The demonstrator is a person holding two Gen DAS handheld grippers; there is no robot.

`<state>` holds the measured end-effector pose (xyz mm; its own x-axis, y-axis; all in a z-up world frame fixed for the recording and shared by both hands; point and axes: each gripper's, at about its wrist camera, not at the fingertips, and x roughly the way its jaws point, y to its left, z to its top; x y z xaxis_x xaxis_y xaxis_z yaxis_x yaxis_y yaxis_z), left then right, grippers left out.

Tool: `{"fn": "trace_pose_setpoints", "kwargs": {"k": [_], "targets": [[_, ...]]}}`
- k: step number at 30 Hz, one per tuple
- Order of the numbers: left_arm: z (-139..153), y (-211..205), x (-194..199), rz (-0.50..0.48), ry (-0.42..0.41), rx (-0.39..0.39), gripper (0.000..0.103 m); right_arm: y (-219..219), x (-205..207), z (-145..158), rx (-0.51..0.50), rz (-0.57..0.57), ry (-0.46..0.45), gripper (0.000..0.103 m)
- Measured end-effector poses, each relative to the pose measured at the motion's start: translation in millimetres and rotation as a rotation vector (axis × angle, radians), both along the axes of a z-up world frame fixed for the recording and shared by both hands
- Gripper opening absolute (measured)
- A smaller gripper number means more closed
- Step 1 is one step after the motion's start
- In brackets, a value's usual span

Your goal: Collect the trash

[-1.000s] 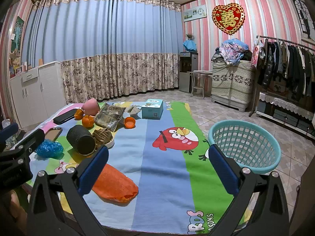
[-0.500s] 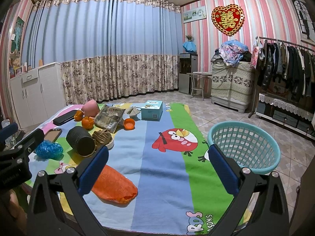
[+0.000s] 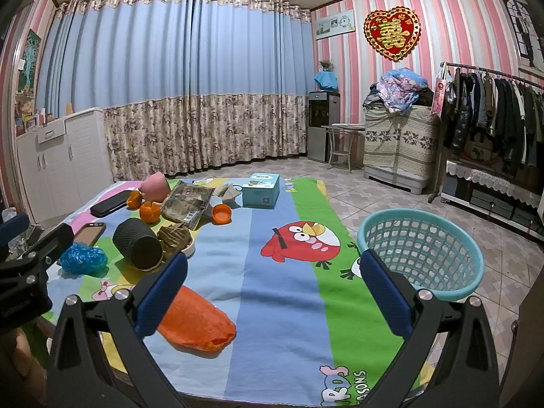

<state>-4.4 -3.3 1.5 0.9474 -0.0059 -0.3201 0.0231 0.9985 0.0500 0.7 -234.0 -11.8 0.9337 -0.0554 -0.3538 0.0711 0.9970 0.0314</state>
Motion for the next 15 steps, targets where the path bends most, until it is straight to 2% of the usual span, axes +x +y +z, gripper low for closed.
{"fn": "trace_pose_setpoints", "kwargs": {"k": [15], "targets": [[0.3, 0.3, 0.1, 0.000, 0.001, 0.000, 0.098, -1.3, -1.0, 0.0, 0.000, 0.000, 0.001, 0.099]]}}
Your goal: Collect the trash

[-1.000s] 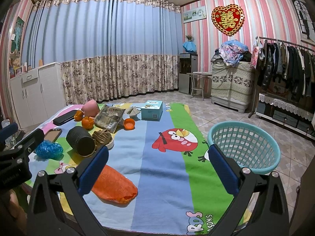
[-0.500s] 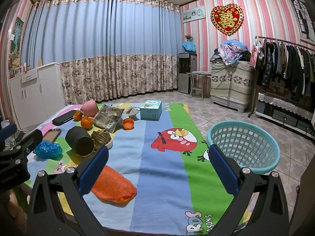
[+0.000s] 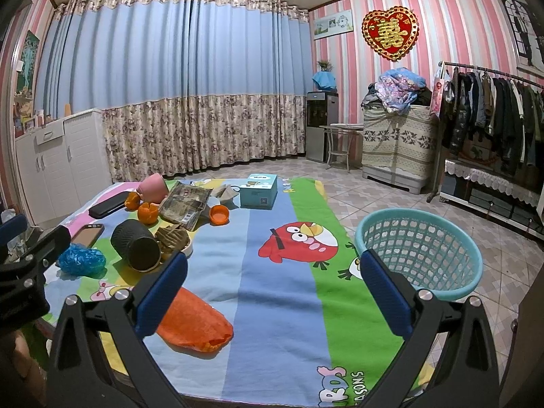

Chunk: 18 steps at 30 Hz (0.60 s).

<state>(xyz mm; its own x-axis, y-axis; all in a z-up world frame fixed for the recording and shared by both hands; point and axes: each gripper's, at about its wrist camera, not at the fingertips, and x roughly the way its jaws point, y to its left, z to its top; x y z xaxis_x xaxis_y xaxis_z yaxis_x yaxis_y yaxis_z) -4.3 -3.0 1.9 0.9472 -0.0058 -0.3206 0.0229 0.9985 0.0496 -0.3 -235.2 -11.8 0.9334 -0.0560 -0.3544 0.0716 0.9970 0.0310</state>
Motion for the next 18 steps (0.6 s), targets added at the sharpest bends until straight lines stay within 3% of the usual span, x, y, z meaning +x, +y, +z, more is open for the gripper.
{"fn": "trace_pose_setpoints", "kwargs": {"k": [18], "targets": [[0.0, -0.8, -0.4, 0.000, -0.001, 0.002, 0.098, -2.2, -0.4, 0.2, 0.002, 0.000, 0.001, 0.099]]}}
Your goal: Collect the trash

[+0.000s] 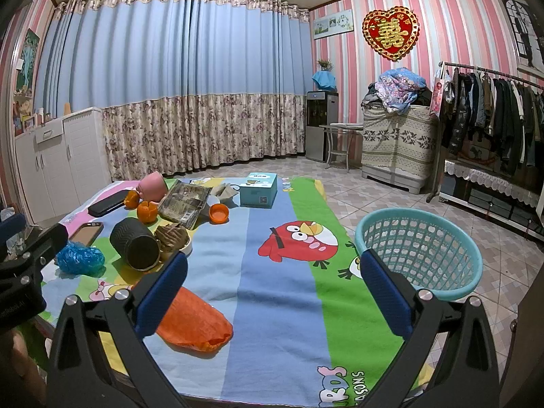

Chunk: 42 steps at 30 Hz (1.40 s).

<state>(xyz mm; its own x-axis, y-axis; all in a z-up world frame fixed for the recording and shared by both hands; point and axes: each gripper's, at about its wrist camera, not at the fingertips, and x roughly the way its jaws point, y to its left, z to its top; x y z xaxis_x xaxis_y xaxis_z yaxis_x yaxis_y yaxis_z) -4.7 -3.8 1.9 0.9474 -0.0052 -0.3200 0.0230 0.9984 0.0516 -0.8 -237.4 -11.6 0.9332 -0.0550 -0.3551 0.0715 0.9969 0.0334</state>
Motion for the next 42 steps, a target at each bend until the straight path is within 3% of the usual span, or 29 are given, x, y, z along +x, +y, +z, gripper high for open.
{"fn": "trace_pose_setpoints", "kwargs": {"k": [42], "targets": [[-9, 13, 5, 0.008, 0.021, 0.001, 0.098, -13, 1, -1, 0.010, -0.027, 0.000, 0.099]]}}
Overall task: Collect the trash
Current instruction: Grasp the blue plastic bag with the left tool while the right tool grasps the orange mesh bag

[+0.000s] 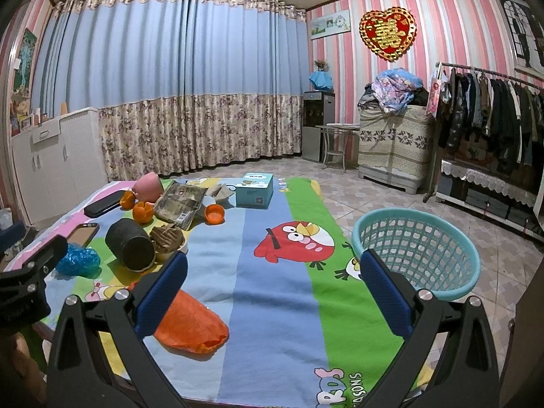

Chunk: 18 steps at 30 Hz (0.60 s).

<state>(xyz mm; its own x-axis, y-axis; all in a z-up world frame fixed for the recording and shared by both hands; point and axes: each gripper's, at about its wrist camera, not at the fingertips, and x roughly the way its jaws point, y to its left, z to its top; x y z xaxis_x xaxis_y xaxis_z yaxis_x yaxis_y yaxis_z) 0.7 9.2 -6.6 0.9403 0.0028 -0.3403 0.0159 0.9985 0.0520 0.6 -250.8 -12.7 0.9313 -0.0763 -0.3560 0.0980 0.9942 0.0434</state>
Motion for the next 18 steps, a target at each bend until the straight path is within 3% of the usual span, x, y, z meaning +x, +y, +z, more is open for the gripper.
{"fn": "trace_pose_setpoints", "kwargs": {"k": [13, 18], "targets": [[-4, 37, 30, 0.054, 0.050, -0.017, 0.098, 14, 14, 1, -0.021, 0.011, -0.007, 0.099], [-11, 68, 49, 0.098, 0.094, -0.049, 0.098, 30, 32, -5, -0.039, 0.026, 0.068, 0.099]]}}
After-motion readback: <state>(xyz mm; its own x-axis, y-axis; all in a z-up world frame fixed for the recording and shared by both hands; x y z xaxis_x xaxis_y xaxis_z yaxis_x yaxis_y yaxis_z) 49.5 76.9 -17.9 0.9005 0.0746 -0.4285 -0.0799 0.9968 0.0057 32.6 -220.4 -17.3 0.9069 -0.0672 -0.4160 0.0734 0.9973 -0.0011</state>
